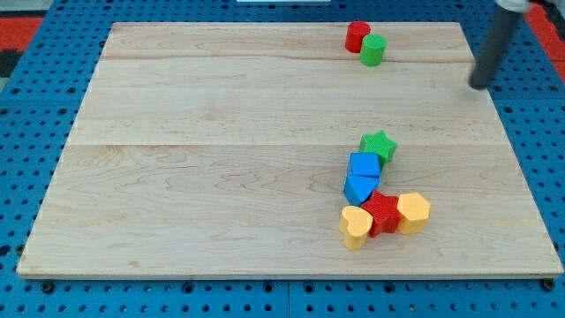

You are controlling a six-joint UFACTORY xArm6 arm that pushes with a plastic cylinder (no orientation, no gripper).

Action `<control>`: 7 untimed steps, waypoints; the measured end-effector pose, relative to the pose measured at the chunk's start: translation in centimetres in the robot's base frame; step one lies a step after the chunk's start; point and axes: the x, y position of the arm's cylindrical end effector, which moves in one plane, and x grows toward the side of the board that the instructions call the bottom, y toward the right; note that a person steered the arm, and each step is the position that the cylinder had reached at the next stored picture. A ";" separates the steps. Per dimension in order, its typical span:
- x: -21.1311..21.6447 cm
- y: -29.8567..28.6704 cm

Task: Separate the red star from group of blocks

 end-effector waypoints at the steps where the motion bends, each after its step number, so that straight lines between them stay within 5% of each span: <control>1: 10.6 0.5; 2: 18.8 -4.6; 4: 19.0 -20.9; 6: 18.2 -23.7; 7: 20.3 -18.5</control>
